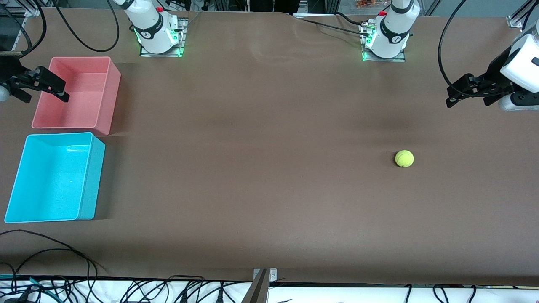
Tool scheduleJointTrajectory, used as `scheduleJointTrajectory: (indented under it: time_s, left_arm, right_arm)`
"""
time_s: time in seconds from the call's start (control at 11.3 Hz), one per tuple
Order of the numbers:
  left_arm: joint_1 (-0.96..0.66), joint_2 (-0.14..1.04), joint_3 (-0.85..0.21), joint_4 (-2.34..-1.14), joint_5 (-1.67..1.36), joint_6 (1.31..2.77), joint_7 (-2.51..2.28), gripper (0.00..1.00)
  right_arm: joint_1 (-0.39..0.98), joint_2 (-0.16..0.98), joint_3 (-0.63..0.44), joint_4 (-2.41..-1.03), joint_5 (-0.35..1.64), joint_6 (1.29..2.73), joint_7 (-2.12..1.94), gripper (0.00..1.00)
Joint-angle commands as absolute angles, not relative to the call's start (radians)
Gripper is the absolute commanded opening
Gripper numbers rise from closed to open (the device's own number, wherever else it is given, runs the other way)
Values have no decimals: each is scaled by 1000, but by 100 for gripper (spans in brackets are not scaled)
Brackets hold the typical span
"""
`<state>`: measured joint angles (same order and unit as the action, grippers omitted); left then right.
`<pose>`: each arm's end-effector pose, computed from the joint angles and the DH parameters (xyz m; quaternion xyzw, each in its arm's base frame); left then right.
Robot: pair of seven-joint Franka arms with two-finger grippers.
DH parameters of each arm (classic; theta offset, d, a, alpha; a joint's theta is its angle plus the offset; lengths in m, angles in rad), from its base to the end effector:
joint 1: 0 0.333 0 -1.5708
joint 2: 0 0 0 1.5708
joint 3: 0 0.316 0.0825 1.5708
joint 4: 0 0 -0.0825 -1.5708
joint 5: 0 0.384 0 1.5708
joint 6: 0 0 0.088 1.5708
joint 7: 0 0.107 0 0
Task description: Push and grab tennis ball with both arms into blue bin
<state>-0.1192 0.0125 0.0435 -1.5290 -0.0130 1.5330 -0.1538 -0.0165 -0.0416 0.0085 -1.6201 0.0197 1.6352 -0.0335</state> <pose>0.5532 -0.0436 0.6339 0.9992 0.0388 -0.0049 0.0057 0.5478 -0.0023 0.6299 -0.9995 -0.0124 -0.0285 0.0091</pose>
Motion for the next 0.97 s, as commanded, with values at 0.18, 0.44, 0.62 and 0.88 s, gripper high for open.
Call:
scheduleJointTrajectory:
  time_s: [0.18, 0.44, 0.62, 0.88]
  left_arm:
    - [-98, 40, 52, -1503, 44, 1473, -155, 100]
    - [-97, 40, 52, -1503, 60, 1473, -155, 100]
    - [-97, 40, 52, -1503, 60, 1473, -155, 100]
    - [-95, 44, 52, -1508, 58, 1473, -164, 100]
  right_arm:
    - [-20, -51, 6, -1605, 40, 1594, -25, 100]
    - [-20, -52, 11, -1605, 32, 1592, -29, 100]
    - [-20, -55, 11, -1605, 32, 1577, -32, 100]
    - [-20, -51, 9, -1580, 31, 1532, -25, 100]
